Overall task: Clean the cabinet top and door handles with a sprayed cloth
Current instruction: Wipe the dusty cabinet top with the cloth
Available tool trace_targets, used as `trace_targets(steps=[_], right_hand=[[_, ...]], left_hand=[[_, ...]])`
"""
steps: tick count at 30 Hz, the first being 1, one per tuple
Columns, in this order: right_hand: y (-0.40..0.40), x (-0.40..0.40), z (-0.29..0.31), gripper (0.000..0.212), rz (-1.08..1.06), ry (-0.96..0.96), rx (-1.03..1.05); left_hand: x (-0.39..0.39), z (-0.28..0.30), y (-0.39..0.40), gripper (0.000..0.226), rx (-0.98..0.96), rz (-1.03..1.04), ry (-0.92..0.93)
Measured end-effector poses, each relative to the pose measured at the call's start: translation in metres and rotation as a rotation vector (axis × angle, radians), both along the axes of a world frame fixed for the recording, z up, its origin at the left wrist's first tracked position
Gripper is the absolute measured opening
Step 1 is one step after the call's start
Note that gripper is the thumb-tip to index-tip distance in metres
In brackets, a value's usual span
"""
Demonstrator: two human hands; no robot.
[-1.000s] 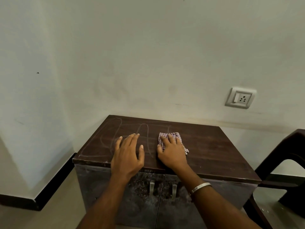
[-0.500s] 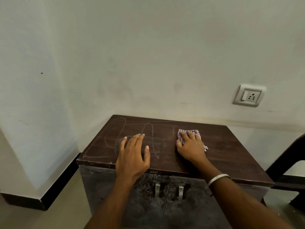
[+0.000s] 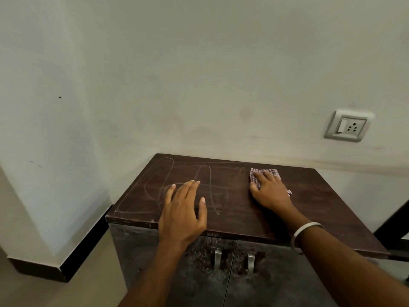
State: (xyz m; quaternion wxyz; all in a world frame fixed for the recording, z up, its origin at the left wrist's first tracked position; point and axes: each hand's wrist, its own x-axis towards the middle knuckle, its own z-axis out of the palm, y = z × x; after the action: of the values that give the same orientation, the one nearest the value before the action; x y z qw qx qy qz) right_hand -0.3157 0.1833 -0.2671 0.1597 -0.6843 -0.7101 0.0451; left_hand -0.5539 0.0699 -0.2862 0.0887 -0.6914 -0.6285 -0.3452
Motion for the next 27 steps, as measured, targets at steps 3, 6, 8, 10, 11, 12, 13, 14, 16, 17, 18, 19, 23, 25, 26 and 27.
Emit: trace_targets(steps=[3,6,8,10,11,12,13,14,16,17,18,19,23,25,26,27], right_hand=[[0.01,-0.002,0.0,0.058,-0.036,-0.007,-0.034],[0.019,-0.019,-0.001,0.059,-0.01,-0.003,-0.05],[0.026,-0.036,0.001,0.059,0.039,-0.009,-0.056],[0.032,-0.054,0.002,0.059,0.096,-0.013,-0.059],[0.033,-0.06,0.002,0.059,0.122,-0.013,-0.052],[0.034,-0.064,0.001,0.058,0.142,-0.007,-0.043],[0.035,-0.064,0.001,0.058,0.16,0.0,-0.032],[0.035,-0.062,0.001,0.057,0.176,0.005,-0.021],[0.038,-0.05,0.001,0.056,0.177,0.003,-0.006],[0.039,-0.041,0.002,0.057,0.155,0.001,0.0],[0.042,-0.031,0.002,0.057,0.12,0.0,0.005],[0.044,-0.02,0.003,0.057,0.082,-0.002,0.008],[0.054,0.004,0.004,0.057,-0.02,-0.005,-0.031],[0.058,-0.003,0.003,0.057,-0.057,-0.006,-0.033],[0.06,-0.011,0.004,0.057,-0.058,-0.008,-0.031],[0.062,-0.02,0.003,0.057,-0.039,-0.009,-0.026]], left_hand=[[0.0,0.0,0.001,0.055,-0.003,0.005,0.009],[0.001,0.0,0.0,0.055,-0.001,0.005,0.006],[0.001,0.0,0.001,0.055,0.003,0.002,0.003],[0.0,-0.001,0.001,0.055,0.0,0.001,0.004],[0.0,-0.001,0.0,0.055,0.0,0.001,0.003],[0.0,0.0,0.0,0.055,0.0,-0.001,0.002],[0.0,0.0,0.0,0.055,0.002,-0.006,0.0],[0.0,0.0,0.0,0.055,0.005,-0.008,0.0],[-0.001,0.0,0.0,0.055,0.007,-0.011,0.0],[-0.001,-0.001,0.0,0.055,0.007,-0.011,-0.003],[-0.001,-0.001,0.0,0.055,0.005,-0.01,-0.007],[-0.001,-0.001,0.0,0.055,0.004,-0.01,-0.011],[0.0,0.0,0.0,0.055,0.0,-0.014,-0.01],[0.001,-0.001,0.0,0.056,-0.005,-0.011,-0.006],[0.001,-0.001,0.0,0.055,-0.005,-0.011,-0.007],[0.001,-0.001,0.0,0.055,-0.006,-0.011,-0.008]])
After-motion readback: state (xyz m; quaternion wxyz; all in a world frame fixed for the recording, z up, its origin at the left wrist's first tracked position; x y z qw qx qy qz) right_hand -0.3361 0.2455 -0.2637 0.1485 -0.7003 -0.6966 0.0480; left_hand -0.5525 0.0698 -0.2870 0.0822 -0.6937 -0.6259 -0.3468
